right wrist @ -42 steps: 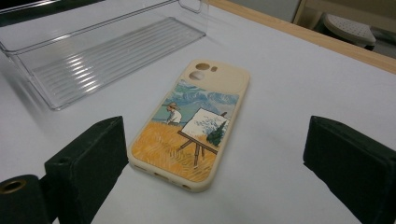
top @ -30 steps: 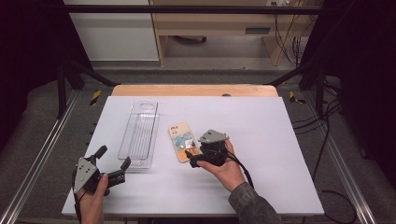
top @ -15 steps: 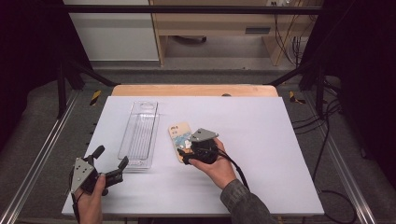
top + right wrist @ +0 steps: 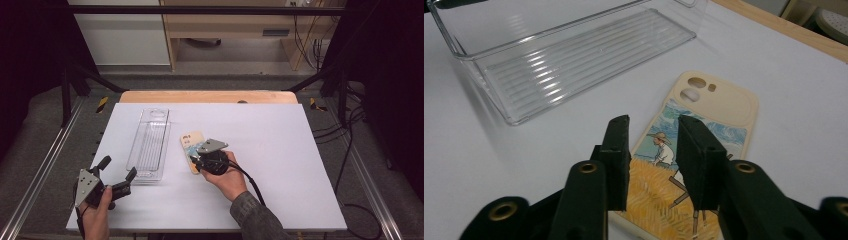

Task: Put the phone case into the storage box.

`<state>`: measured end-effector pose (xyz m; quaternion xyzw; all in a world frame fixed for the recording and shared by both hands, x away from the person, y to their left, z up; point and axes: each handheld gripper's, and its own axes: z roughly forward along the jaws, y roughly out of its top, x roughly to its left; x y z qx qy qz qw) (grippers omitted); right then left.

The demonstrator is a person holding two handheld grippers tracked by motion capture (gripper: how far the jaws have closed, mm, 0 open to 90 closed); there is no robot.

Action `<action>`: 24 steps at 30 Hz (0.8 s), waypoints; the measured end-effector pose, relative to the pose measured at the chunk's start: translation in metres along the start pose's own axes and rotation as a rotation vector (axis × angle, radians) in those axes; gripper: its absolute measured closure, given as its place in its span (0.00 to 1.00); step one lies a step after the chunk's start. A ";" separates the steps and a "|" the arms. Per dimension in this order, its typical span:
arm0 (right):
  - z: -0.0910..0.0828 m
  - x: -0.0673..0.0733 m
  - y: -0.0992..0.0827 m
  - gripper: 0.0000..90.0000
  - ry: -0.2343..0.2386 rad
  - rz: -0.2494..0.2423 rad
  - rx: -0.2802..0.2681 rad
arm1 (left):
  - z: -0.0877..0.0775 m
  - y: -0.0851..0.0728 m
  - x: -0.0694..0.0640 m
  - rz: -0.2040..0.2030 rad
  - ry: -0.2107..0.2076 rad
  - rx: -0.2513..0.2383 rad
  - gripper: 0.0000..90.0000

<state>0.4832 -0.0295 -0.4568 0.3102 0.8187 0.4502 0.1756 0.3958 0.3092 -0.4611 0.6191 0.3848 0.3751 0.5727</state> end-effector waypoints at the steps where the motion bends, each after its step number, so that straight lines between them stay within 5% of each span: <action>1: 0.001 0.001 0.000 0.79 0.003 -0.003 0.000 | 0.000 0.000 0.000 0.000 0.000 0.000 0.03; 15: 0.014 0.015 -0.005 0.99 0.050 -0.027 0.034 | -0.001 0.000 0.002 -0.006 0.012 -0.004 0.03; 24: 0.026 0.025 -0.009 1.00 0.068 -0.023 0.074 | -0.002 0.001 0.003 -0.010 0.012 -0.005 0.03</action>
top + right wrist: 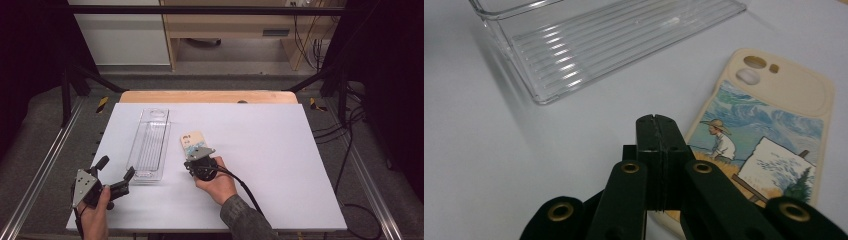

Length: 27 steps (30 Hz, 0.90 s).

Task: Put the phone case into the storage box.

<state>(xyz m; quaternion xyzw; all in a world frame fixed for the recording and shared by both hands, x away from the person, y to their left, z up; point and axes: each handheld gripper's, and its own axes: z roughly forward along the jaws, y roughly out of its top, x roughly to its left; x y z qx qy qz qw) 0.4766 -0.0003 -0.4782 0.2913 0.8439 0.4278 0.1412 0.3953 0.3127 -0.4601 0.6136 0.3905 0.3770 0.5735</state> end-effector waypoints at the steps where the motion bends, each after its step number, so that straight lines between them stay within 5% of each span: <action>1: 0.002 0.002 0.000 1.00 -0.001 -0.001 0.006 | 0.000 0.000 0.000 0.000 0.001 0.000 0.03; 6: 0.008 0.007 0.000 1.00 -0.034 -0.039 0.029 | 0.000 0.000 0.000 -0.004 -0.002 0.001 0.03; 27: 0.021 0.008 -0.004 1.00 -0.072 -0.044 0.087 | -0.001 0.000 0.001 -0.012 0.000 -0.003 0.03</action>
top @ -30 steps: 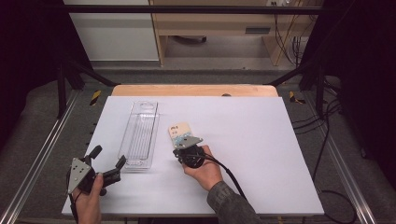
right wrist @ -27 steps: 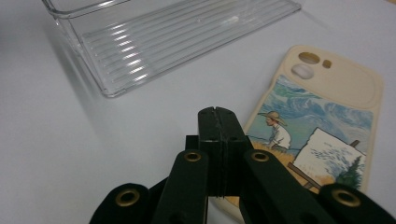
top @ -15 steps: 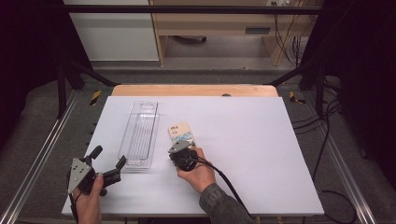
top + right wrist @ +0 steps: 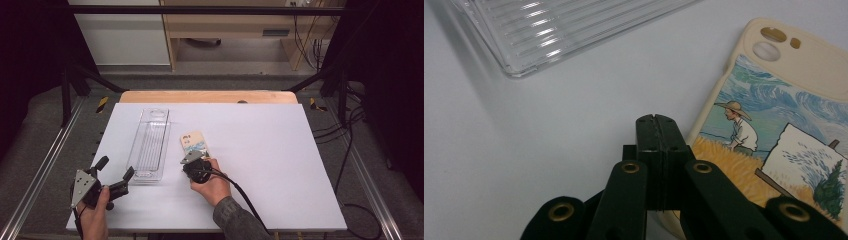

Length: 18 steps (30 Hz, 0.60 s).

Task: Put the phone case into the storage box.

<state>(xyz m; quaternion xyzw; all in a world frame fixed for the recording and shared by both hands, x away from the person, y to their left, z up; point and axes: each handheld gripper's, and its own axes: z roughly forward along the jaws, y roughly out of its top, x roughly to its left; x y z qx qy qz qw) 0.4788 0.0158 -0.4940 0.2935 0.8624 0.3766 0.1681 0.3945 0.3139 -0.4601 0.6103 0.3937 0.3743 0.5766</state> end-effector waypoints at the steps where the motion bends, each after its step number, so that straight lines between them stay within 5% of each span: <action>1: 0.000 0.000 0.000 1.00 0.001 -0.002 0.000 | 0.000 0.000 0.000 -0.001 0.000 0.000 0.03; 10: -0.005 -0.006 -0.003 1.00 -0.015 -0.014 0.024 | 0.000 0.000 0.001 -0.003 0.003 0.001 0.03; 18: -0.016 -0.026 -0.016 1.00 -0.039 0.035 0.030 | -0.001 0.000 0.001 -0.002 0.005 0.002 0.04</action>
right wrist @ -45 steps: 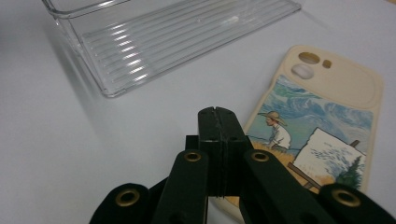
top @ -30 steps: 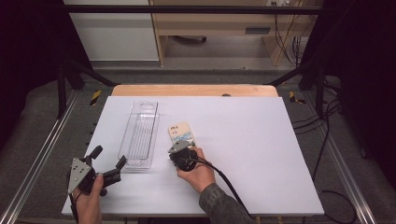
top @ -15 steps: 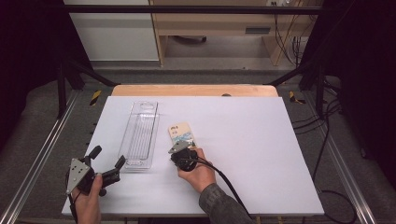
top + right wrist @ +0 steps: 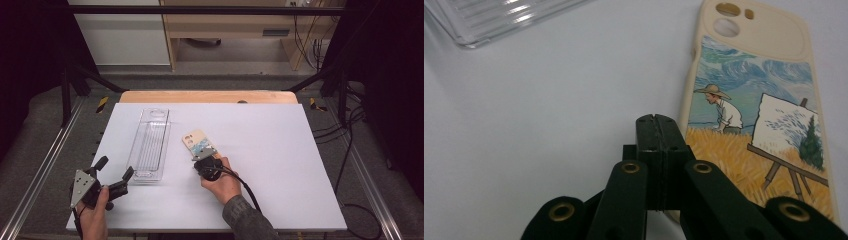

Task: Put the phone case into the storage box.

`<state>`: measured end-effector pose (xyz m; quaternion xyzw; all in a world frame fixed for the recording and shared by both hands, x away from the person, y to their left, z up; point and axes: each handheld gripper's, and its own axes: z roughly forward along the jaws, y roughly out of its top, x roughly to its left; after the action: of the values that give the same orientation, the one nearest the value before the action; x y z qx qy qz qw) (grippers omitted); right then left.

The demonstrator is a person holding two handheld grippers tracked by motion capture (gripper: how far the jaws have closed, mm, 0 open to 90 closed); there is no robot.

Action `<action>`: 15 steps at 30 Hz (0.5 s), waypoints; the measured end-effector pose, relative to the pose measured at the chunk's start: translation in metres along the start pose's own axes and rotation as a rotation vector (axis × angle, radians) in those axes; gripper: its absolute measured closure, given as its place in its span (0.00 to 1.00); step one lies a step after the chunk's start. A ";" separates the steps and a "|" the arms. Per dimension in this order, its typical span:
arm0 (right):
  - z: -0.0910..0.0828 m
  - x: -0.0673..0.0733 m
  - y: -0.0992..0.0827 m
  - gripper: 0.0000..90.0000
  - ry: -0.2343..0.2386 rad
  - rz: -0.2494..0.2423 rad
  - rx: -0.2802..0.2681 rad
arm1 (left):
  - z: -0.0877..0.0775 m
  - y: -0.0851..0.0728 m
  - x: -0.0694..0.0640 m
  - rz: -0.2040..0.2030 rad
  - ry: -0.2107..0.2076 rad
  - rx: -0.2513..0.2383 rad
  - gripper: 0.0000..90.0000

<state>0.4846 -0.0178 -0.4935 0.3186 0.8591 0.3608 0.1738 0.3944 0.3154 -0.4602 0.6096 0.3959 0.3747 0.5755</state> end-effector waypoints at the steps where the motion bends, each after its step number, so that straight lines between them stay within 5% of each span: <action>1: -0.001 -0.003 -0.001 1.00 -0.003 0.003 0.003 | 0.000 0.000 0.000 0.000 0.000 0.000 0.04; 15: -0.007 -0.025 -0.010 1.00 -0.020 0.031 0.008 | -0.001 0.000 0.000 -0.001 0.003 0.000 0.04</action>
<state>0.4957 -0.0436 -0.4943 0.3360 0.8539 0.3567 0.1755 0.3941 0.3160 -0.4600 0.6087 0.3970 0.3756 0.5751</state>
